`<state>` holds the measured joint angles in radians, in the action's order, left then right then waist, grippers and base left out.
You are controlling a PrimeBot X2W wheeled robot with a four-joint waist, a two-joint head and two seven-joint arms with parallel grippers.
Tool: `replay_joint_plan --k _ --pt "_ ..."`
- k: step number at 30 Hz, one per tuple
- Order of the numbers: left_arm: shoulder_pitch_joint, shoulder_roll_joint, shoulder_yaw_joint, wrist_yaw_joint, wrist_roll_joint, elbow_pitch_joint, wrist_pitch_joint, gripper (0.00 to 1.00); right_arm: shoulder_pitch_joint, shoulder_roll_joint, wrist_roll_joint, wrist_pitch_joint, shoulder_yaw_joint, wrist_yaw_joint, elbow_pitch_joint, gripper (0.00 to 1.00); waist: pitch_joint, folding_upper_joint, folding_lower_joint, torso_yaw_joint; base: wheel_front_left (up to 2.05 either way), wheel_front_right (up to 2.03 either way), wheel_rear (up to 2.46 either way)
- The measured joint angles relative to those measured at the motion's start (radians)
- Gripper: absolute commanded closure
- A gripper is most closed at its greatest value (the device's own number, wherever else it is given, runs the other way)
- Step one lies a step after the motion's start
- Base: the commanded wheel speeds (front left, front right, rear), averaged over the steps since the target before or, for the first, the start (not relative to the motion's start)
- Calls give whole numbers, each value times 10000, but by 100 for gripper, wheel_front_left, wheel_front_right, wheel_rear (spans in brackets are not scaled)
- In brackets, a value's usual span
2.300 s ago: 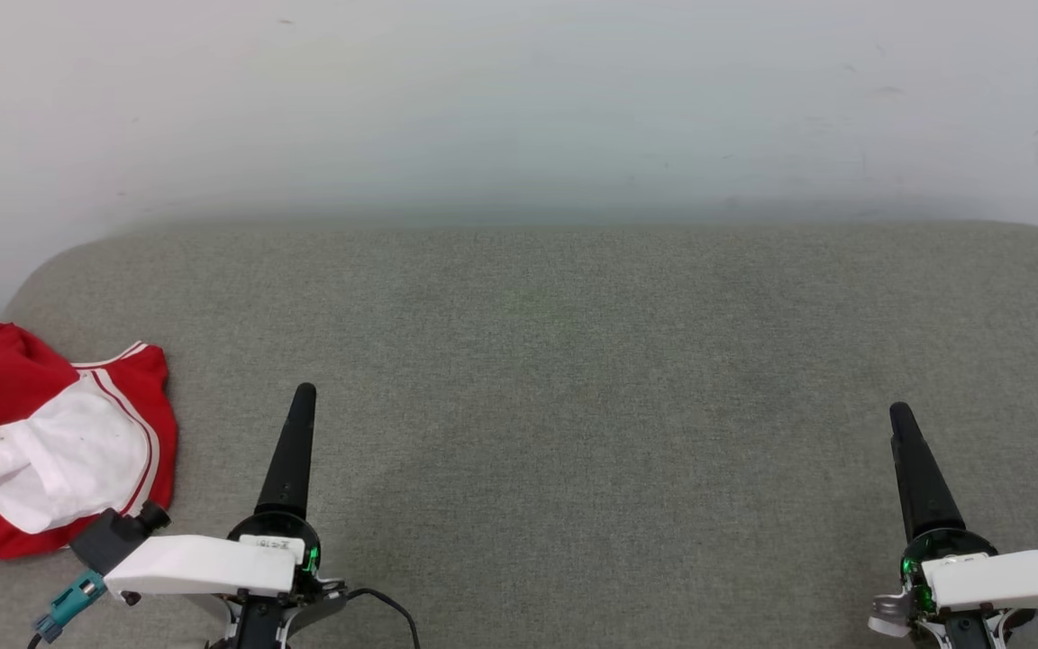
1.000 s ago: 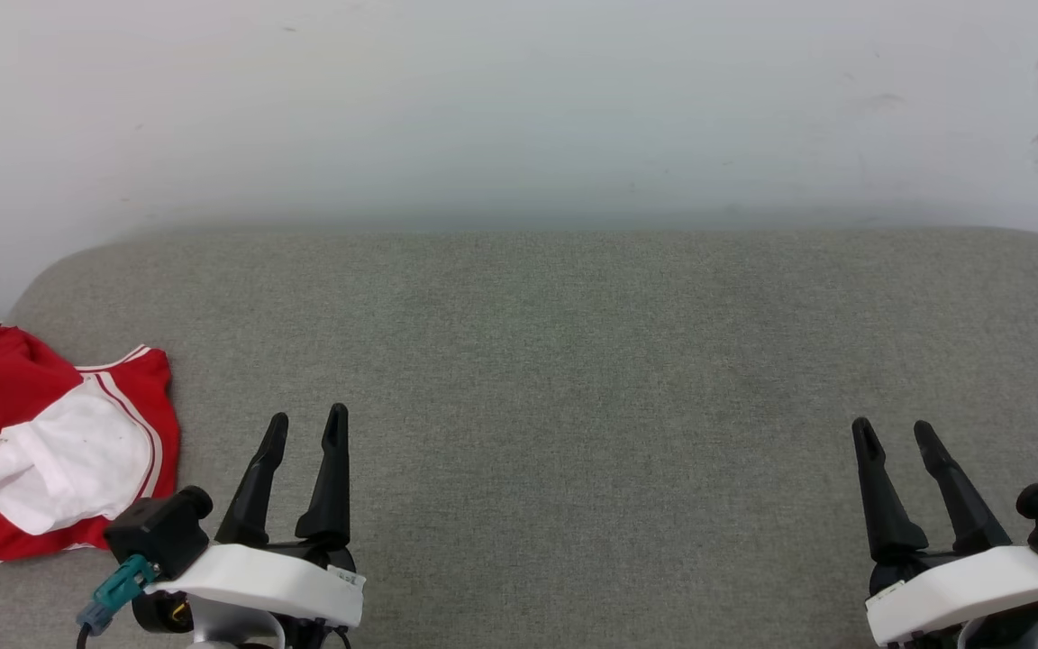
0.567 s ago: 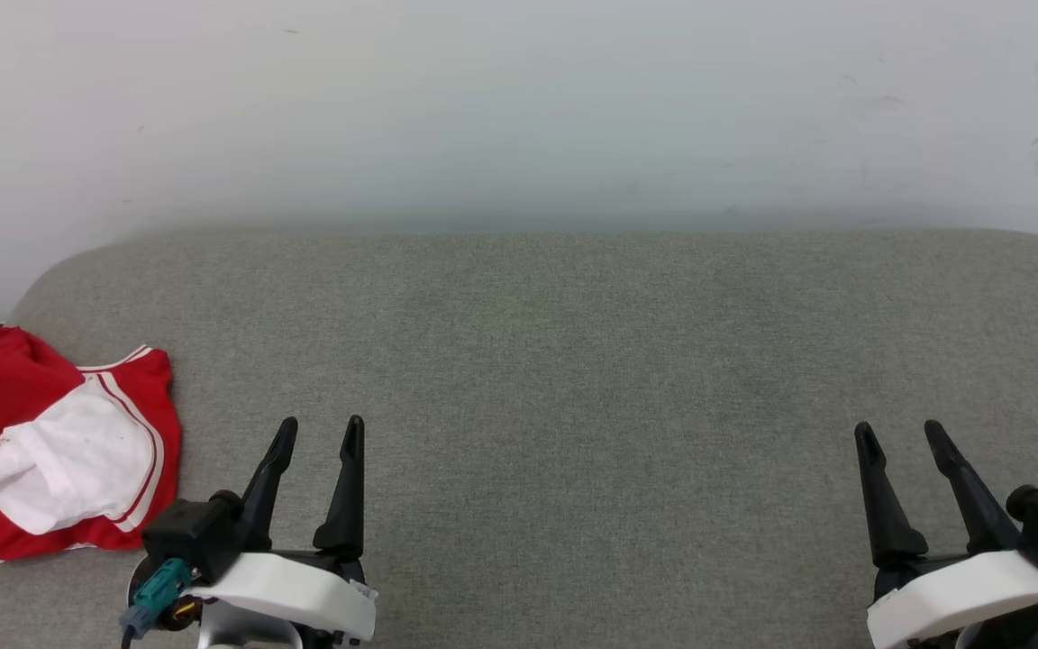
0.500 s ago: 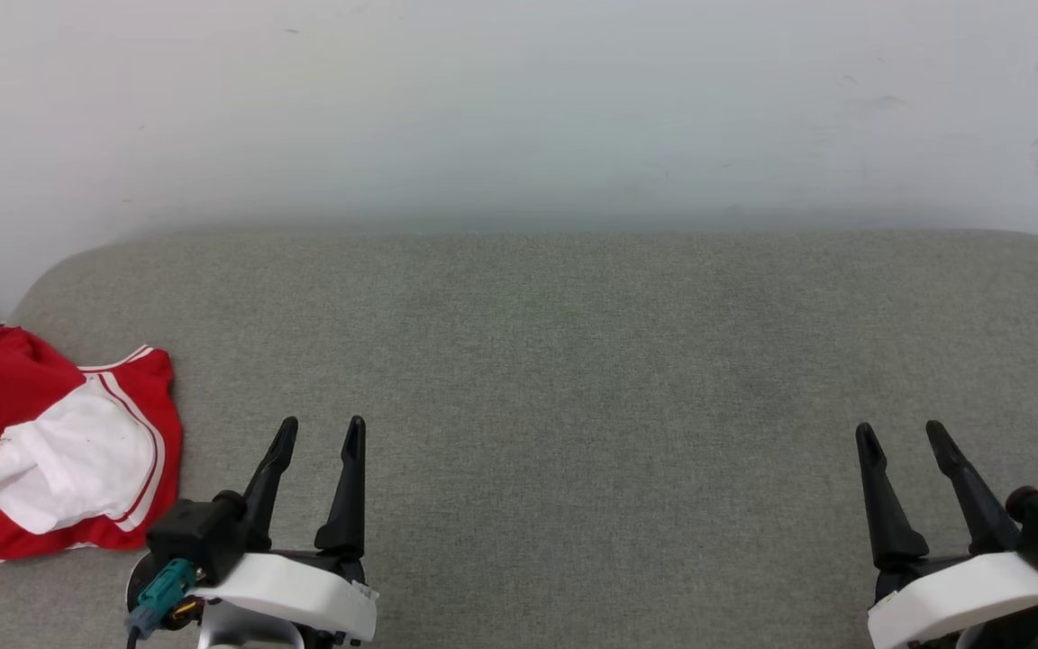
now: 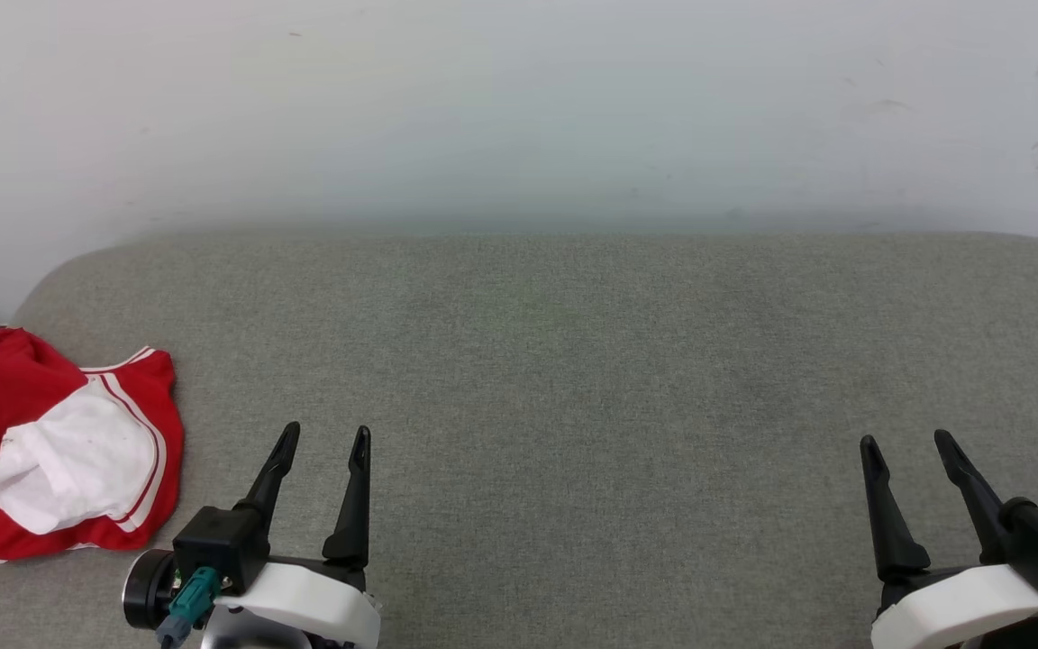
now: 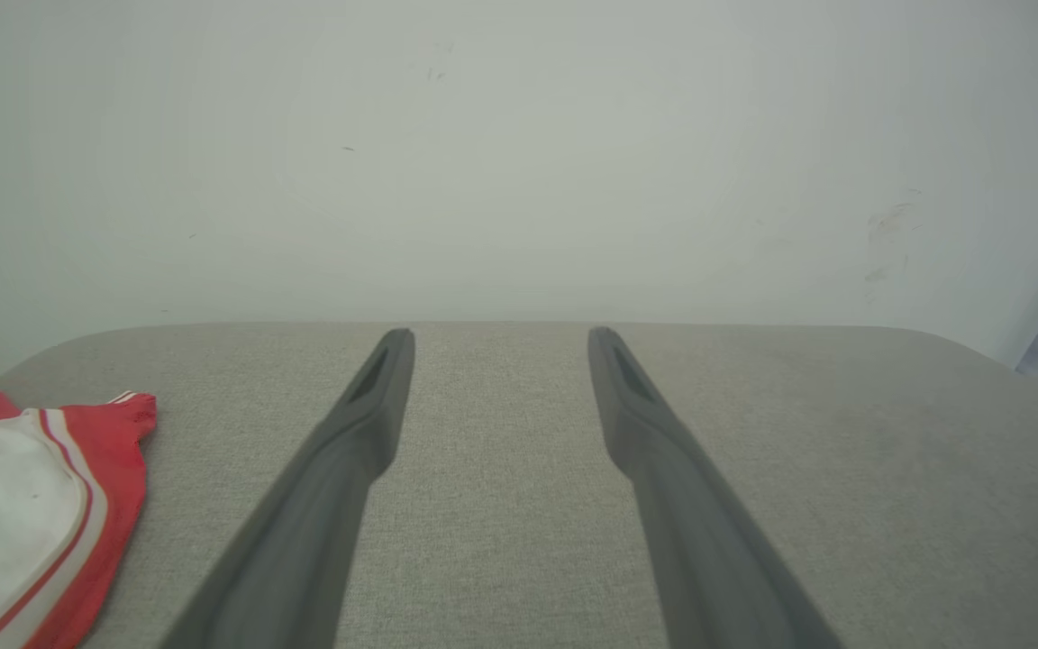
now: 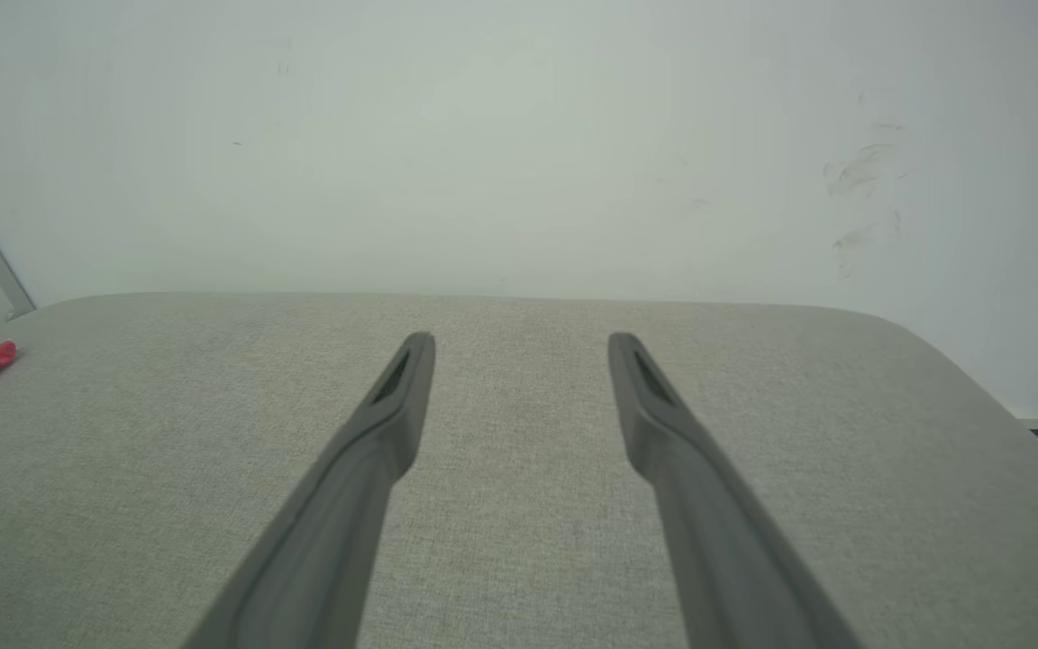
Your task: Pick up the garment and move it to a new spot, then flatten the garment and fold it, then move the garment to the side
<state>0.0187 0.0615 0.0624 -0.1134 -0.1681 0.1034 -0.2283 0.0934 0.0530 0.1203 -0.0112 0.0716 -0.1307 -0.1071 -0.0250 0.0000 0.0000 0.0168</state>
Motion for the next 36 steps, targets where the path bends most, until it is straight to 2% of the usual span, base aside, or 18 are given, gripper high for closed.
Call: replay_joint_plan --k 21,28,36 --pt "-10 -50 -128 4 903 364 -334 0 75 -6 -520 -362 104 -2 8 0 6 0 0 104 0 0 0" --pt "32 -63 -357 2 673 493 -347 0 68 -12 -309 -460 -117 -2 155 0 -19 0 1 662 0 0 0" --pt "45 -84 -575 4 594 495 -347 0 37 -13 -25 -608 -481 -2 385 0 -94 0 1 1666 0 0 0"
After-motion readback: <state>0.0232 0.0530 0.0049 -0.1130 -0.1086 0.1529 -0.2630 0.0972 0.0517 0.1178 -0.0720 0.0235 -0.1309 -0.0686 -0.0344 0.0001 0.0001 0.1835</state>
